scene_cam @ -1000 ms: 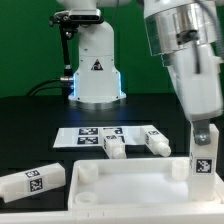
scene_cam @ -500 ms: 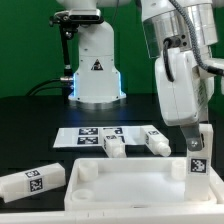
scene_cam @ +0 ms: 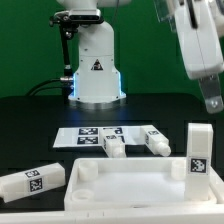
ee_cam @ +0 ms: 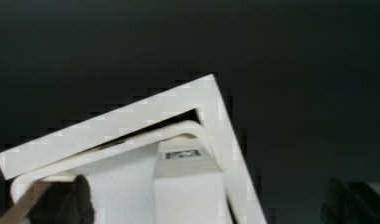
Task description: Assemble desk
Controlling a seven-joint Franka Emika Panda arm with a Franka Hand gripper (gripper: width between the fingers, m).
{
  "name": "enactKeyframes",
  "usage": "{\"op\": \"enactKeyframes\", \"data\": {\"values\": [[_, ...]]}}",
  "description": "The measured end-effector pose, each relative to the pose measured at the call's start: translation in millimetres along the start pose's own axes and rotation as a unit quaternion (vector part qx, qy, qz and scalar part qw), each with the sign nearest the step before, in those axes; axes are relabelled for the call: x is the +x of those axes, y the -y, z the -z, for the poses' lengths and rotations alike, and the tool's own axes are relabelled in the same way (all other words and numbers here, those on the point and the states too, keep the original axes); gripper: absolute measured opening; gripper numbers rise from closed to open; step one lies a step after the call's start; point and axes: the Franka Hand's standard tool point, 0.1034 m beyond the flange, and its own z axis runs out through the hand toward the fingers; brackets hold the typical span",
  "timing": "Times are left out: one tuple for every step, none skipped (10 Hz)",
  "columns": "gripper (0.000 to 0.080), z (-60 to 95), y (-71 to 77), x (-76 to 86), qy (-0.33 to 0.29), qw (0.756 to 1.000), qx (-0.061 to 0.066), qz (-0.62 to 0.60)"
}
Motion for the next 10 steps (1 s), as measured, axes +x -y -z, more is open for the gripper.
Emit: {"op": "enactKeyframes", "data": {"values": [[0.0649, -1.3, 1.6, 0.7, -0.001, 1.000, 0.004, 0.000], [0.0649, -3.6, 0.1, 1.1, -0.002, 1.000, 0.002, 0.001], [0.0649, -3.3, 0.5, 1.1, -0.002, 1.000, 0.003, 0.001], [0.0649, -3.5, 0.4, 1.2, -0.002, 1.000, 0.003, 0.011], [0.0649, -3.3, 0.1, 1.5, -0.002, 0.999, 0.002, 0.032], [0.0649, -1.4, -2.2, 3.3, -0.002, 0.998, -0.001, 0.061], [0.0649, -1.6, -8.9, 6.7, -0.004, 0.993, -0.005, 0.118], [0.0649, -4.9, -19.1, 8.5, -0.008, 0.984, -0.018, 0.177], [0.0649, -9.3, -29.1, 4.5, -0.030, 0.973, -0.041, 0.226], [0.0649, -9.8, -29.6, 2.9, -0.030, 0.963, -0.042, 0.266]]}}
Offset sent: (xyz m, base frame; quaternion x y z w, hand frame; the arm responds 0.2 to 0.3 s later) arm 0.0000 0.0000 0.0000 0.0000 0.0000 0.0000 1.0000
